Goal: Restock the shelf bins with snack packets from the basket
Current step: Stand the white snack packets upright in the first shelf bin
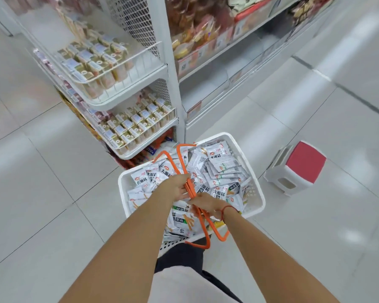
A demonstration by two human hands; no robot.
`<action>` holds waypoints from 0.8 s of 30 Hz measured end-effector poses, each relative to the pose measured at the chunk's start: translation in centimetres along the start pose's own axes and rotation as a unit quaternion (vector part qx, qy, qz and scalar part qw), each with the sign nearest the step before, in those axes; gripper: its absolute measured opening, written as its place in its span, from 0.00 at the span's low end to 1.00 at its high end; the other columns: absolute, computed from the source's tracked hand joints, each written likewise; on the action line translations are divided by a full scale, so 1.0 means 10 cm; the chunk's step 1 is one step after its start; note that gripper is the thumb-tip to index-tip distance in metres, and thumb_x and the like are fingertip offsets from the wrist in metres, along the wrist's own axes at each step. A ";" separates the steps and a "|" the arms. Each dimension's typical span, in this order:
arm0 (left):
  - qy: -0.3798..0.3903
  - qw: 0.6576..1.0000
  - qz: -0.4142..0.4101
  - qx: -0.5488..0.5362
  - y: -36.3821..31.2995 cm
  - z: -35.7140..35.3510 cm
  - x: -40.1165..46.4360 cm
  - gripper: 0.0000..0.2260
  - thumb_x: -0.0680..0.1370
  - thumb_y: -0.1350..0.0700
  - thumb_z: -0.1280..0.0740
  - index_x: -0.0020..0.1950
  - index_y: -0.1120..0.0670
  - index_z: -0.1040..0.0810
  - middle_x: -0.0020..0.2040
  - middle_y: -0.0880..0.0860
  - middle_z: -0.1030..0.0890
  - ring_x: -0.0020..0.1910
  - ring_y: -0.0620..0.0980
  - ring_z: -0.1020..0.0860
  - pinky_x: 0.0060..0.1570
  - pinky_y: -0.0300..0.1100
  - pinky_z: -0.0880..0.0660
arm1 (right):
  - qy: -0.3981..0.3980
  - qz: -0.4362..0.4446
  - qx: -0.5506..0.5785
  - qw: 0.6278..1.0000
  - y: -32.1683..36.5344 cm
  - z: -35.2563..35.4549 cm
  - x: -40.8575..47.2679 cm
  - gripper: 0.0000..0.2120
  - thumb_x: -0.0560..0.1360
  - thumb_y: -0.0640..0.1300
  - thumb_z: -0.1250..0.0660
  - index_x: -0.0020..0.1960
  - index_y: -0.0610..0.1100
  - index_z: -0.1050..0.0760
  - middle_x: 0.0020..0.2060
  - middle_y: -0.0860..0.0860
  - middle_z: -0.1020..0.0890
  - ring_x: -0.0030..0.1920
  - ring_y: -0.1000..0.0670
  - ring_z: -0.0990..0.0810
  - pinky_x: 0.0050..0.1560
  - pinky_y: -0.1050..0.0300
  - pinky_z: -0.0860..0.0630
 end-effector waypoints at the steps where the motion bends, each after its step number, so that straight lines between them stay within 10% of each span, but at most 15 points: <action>1: -0.006 1.000 0.000 -0.006 -0.15 -0.12 0.08 0.11 0.82 0.54 0.39 0.42 0.58 0.27 0.38 0.52 0.25 0.37 0.47 0.26 0.37 0.41 0.26 | -0.004 0.000 0.004 1.000 0.04 0.21 0.04 0.13 0.78 0.40 0.40 0.35 0.41 0.28 0.29 0.48 0.24 0.30 0.52 0.27 0.41 0.57 0.26; 15: -0.054 0.998 0.032 -0.020 -1.46 -1.74 0.88 0.12 0.82 0.52 0.39 0.42 0.57 0.26 0.41 0.52 0.24 0.40 0.48 0.26 0.54 0.45 0.28 | 0.072 -0.018 -0.034 0.997 0.25 2.47 0.33 0.09 0.77 0.41 0.41 0.39 0.42 0.29 0.31 0.48 0.24 0.32 0.51 0.26 0.39 0.59 0.27; 24: -0.076 0.992 -0.008 -0.096 -2.10 -3.06 1.22 0.07 0.82 0.55 0.38 0.55 0.59 0.29 0.42 0.51 0.24 0.39 0.47 0.26 0.37 0.41 0.27 | 0.099 -0.030 -0.025 0.994 0.35 4.07 -0.03 0.10 0.79 0.39 0.40 0.40 0.41 0.30 0.29 0.48 0.24 0.30 0.53 0.25 0.39 0.57 0.23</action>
Point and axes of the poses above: each hand's wrist, its own x-axis towards the middle knuckle, its own z-axis out of the back of the hand, y = z × x, the point moved 6 cm from there along x, towards the middle knuckle
